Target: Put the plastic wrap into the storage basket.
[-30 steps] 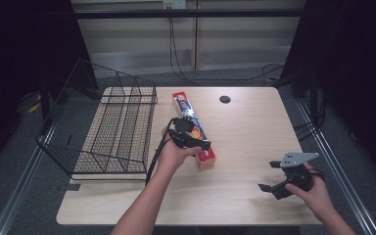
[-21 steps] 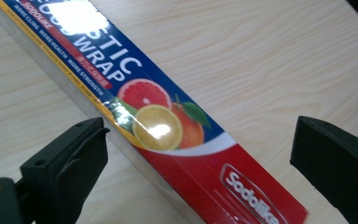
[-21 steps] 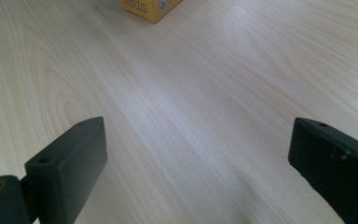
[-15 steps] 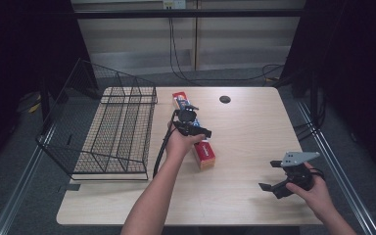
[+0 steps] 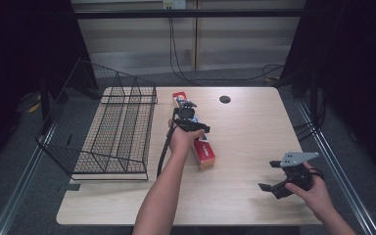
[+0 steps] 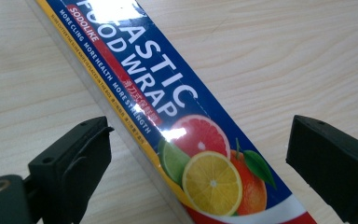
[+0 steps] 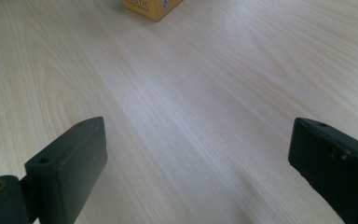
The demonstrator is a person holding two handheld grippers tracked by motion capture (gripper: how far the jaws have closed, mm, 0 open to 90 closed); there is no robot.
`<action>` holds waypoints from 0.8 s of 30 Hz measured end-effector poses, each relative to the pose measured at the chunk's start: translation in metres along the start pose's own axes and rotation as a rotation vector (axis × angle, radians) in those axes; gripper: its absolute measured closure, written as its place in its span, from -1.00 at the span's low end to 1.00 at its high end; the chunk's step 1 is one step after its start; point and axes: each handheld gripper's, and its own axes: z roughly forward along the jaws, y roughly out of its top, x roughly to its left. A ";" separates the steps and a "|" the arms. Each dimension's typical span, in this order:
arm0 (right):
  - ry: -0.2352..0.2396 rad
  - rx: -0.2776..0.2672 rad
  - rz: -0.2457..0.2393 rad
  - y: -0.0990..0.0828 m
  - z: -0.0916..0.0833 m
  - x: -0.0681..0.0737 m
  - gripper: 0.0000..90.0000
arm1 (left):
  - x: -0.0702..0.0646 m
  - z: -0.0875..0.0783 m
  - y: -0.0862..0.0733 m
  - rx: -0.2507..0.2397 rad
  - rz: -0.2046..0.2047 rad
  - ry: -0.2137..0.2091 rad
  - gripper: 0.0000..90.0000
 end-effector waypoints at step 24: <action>-0.005 -0.015 0.008 0.000 -0.002 -0.001 -0.90 | 0.004 0.015 0.006 0.048 -0.054 0.035 -0.64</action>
